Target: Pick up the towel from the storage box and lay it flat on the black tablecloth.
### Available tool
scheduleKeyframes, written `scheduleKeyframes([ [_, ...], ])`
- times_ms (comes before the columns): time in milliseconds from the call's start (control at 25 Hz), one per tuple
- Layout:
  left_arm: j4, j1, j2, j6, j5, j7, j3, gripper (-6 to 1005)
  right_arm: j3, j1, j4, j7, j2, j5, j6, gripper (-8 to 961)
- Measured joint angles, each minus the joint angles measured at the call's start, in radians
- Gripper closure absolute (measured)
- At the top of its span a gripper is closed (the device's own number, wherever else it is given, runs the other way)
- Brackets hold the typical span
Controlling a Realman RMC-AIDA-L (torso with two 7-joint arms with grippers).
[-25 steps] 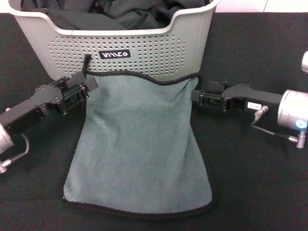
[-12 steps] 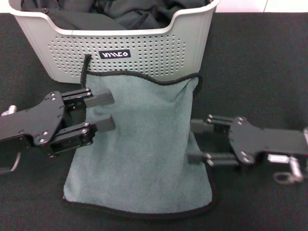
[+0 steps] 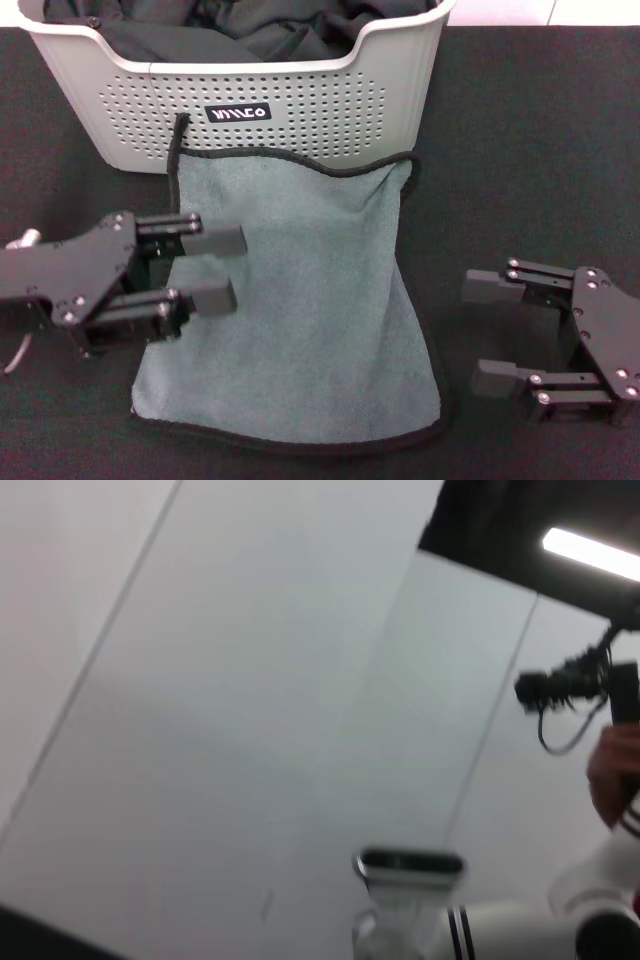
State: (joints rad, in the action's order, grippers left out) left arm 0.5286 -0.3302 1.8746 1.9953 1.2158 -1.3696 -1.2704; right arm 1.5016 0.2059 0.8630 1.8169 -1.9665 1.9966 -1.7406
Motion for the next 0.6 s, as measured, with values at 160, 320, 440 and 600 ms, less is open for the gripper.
scheduleKeyframes([
  [160, 0.001, -0.001, -0.001, -0.003, 0.055, 0.045, 0.005, 444, -0.003, 0.021, -0.012, 0.000, -0.008, 0.000, -0.001, 182],
  [320, 0.000, 0.007, -0.001, -0.005, 0.092, 0.093, 0.055, 445, -0.002, 0.067, -0.047, -0.001, -0.024, -0.005, 0.001, 182],
  [440, 0.000, 0.011, 0.001, -0.006, 0.134, 0.111, 0.104, 446, 0.001, 0.098, -0.078, 0.000, -0.029, -0.005, 0.001, 182],
  [600, -0.007, 0.013, 0.011, -0.012, 0.168, 0.121, 0.158, 453, 0.003, 0.120, -0.111, 0.015, -0.036, 0.002, 0.007, 182],
])
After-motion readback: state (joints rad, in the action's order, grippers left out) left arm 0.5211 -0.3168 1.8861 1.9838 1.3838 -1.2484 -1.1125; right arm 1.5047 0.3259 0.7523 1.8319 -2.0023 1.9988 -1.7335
